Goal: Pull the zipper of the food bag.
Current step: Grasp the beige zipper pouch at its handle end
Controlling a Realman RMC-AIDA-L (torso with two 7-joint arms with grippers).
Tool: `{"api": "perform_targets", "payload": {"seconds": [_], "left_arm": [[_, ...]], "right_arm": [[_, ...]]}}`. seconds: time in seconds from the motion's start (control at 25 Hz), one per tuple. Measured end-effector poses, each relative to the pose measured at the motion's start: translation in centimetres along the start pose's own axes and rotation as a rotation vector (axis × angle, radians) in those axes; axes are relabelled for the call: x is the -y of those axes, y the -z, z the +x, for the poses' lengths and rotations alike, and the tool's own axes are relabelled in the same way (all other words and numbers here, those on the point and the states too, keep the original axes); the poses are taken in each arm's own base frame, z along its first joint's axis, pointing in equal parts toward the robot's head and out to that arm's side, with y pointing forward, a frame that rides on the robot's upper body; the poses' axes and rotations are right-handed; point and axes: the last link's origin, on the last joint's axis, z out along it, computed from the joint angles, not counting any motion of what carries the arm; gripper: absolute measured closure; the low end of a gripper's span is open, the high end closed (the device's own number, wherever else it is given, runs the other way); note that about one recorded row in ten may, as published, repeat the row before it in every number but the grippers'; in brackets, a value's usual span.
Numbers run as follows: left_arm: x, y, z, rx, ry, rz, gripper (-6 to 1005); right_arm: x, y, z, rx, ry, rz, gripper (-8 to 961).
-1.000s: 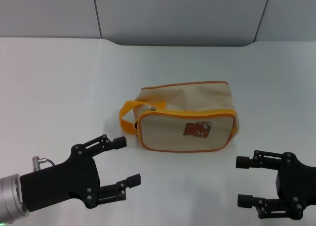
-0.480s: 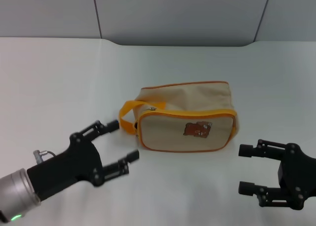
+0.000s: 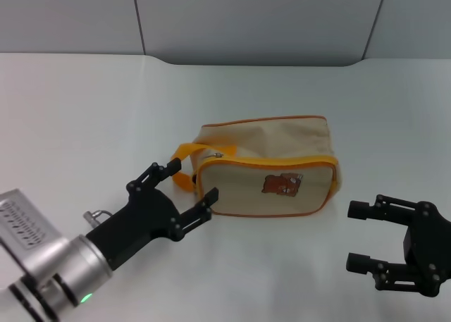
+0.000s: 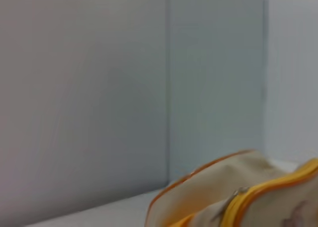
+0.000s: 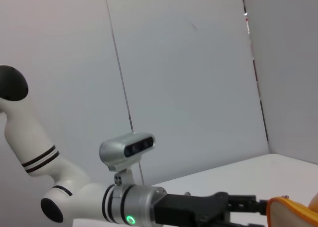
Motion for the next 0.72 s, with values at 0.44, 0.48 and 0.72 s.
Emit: {"api": "perform_targets", "payload": {"seconds": [0.44,0.48,0.72], "left_arm": [[-0.1,-2.6,-0.3,0.052,0.083,0.104,238],[0.0,-2.7,-0.3,0.058,0.087,0.108,240],[0.0,-3.2,-0.4,0.078,0.103,0.11,251]], "right_arm": [[-0.3,0.2,0.4,0.016,0.036,0.029,171],[-0.3,0.2,0.4,0.016,0.036,0.029,171],[-0.5,0.4,0.4,0.031,0.042,0.044,171]]}}
